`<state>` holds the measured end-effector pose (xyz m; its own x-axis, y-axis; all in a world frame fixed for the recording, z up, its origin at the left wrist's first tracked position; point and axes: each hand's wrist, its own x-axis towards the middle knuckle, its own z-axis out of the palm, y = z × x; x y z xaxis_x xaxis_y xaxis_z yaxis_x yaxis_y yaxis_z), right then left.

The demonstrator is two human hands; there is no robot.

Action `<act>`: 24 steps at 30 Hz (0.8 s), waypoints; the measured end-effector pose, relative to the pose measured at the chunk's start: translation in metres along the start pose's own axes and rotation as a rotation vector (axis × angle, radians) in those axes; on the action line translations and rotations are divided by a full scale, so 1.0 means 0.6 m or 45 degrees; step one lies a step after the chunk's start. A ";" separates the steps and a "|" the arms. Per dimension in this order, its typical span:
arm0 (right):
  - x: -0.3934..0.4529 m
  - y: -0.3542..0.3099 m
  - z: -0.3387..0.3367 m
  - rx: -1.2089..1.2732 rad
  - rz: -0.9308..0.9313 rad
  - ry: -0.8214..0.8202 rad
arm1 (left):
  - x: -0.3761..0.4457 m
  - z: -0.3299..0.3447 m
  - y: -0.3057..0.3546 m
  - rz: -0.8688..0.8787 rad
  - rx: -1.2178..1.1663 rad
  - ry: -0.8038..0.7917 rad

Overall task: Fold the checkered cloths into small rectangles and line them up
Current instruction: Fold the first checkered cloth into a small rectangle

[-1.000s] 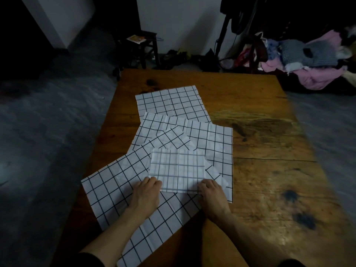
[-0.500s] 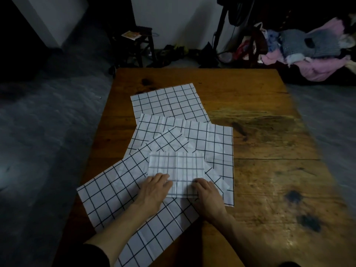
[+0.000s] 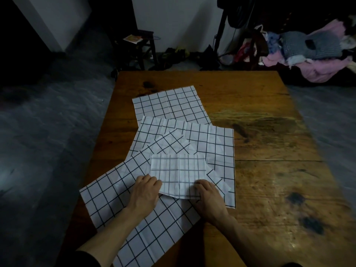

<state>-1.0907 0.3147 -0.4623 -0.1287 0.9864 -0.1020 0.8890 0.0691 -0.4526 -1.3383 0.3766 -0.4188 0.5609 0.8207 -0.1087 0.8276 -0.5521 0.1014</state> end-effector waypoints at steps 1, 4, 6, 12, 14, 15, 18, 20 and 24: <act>-0.001 0.000 -0.002 0.007 0.007 0.003 | 0.000 -0.007 0.004 0.003 -0.025 0.049; -0.001 -0.012 -0.019 0.013 -0.011 0.063 | 0.003 -0.029 0.017 0.028 -0.077 0.168; 0.001 -0.030 -0.038 0.020 -0.057 0.145 | 0.006 -0.045 0.028 0.077 -0.110 0.237; 0.025 -0.086 -0.098 -0.103 -0.201 0.284 | 0.018 -0.111 0.080 0.187 -0.152 0.402; 0.029 -0.101 -0.117 -0.104 -0.228 0.310 | 0.020 -0.132 0.095 0.209 -0.186 0.450; 0.030 -0.107 -0.126 -0.088 -0.244 0.322 | 0.019 -0.141 0.100 0.215 -0.208 0.476; 0.027 -0.120 -0.158 -0.009 -0.287 0.326 | 0.018 -0.167 0.113 0.214 -0.316 0.524; 0.026 -0.121 -0.180 0.085 -0.310 0.295 | 0.018 -0.178 0.111 0.196 -0.419 0.523; 0.028 -0.102 -0.213 0.229 -0.236 0.306 | 0.015 -0.182 0.068 0.023 -0.555 0.253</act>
<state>-1.0911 0.3458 -0.3232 -0.1544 0.9679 0.1981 0.7661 0.2439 -0.5946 -1.3021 0.3773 -0.3076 0.5249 0.8471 0.0837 0.7070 -0.4886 0.5113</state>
